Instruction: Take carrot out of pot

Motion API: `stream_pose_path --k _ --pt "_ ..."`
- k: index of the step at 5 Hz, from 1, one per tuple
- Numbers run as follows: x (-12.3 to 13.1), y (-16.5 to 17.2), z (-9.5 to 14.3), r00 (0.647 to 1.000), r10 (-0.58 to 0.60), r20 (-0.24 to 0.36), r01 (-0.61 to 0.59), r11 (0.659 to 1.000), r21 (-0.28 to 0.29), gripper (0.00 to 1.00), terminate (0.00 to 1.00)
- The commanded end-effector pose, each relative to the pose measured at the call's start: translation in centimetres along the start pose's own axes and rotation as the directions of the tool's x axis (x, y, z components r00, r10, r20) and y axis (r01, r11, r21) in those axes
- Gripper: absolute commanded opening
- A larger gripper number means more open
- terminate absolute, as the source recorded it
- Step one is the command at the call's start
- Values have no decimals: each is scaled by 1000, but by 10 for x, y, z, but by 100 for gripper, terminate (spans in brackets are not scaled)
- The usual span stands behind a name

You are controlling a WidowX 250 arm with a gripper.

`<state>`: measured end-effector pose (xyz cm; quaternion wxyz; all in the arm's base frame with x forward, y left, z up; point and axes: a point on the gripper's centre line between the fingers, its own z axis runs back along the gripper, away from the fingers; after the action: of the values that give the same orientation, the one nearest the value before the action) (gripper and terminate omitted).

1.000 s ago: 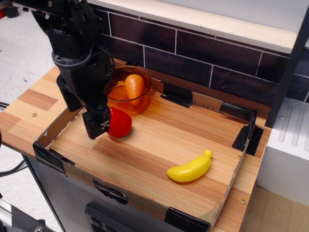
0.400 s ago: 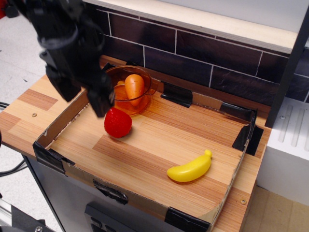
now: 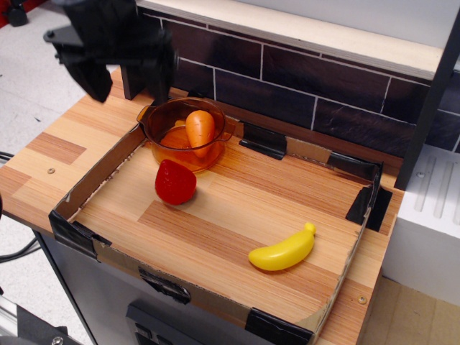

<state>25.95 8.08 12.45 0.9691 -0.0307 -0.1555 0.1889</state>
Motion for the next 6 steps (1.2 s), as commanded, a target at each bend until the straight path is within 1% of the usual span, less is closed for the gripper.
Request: stream_pose_path --k 1,2,3,4,6 --pt "36 5 -10 981 196 6 -196 978 77 100 0" --pt "42 5 -30 971 239 -11 -235 964 126 100 0" --pt "43 5 -48 958 285 -23 -279 949 145 100 0" --pt "47 3 -63 941 335 -36 -327 934 140 100 0" --pt "47 -2 -78 927 375 -33 -368 921 126 100 0"
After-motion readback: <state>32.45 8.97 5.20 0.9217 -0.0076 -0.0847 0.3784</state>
